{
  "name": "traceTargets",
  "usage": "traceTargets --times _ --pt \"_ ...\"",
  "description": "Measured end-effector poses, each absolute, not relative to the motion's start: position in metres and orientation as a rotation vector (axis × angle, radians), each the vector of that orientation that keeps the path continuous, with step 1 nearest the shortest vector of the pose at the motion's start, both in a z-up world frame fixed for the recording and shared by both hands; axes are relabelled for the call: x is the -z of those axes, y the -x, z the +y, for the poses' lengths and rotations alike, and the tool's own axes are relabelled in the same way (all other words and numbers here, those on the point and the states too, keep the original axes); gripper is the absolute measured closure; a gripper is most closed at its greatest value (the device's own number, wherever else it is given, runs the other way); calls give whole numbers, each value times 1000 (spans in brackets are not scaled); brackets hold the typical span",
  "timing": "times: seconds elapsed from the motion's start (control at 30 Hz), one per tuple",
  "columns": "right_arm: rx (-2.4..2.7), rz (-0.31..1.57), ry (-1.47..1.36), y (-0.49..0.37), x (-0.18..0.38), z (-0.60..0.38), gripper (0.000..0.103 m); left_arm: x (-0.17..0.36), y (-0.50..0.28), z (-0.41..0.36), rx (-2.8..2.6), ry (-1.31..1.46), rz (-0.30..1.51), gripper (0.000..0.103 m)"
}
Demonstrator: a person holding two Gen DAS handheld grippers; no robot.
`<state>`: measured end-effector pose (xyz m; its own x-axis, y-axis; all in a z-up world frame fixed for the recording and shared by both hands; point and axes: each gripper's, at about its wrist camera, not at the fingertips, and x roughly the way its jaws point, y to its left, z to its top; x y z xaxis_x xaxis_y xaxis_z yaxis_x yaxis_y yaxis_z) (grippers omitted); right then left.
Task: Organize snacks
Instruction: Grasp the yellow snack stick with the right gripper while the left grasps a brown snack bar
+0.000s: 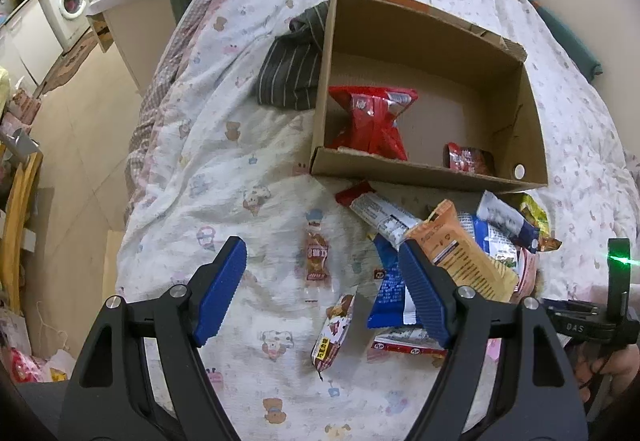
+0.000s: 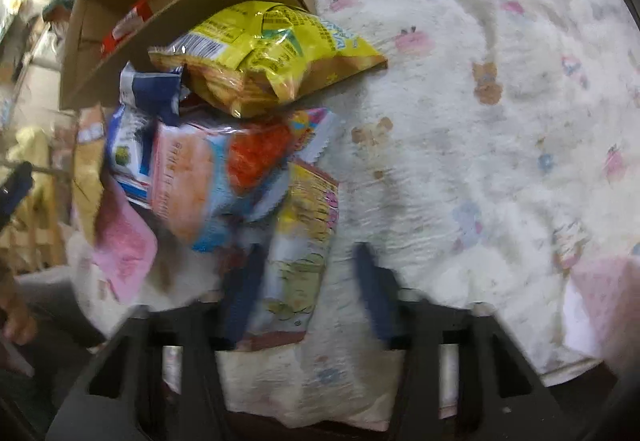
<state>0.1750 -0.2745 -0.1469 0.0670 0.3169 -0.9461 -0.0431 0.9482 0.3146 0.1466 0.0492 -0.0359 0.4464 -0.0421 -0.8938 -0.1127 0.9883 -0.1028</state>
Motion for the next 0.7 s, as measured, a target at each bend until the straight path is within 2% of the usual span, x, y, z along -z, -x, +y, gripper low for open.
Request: traceTargets --times 0.03,0.13,0.43,0.5,0.57,0.7 --pt "-274 1479 -224 -174 146 -277 85 37 -146 50 -45 161 1111 27" --pt "-290 1434 -231 -169 136 -281 90 42 -147 58 -55 193 1138 27" --pt "-326 1159 -471 -162 76 -322 90 74 -144 83 -84 239 1279 29" --pt "-340 1148 -491 -163 74 -320 91 85 -143 81 -59 249 1331 44" --pt "-354 1142 -501 -166 71 -315 90 92 -142 76 -30 244 1365 50" --pt "-387 1131 -517 -174 65 -306 91 105 -138 60 46 209 1426 52"
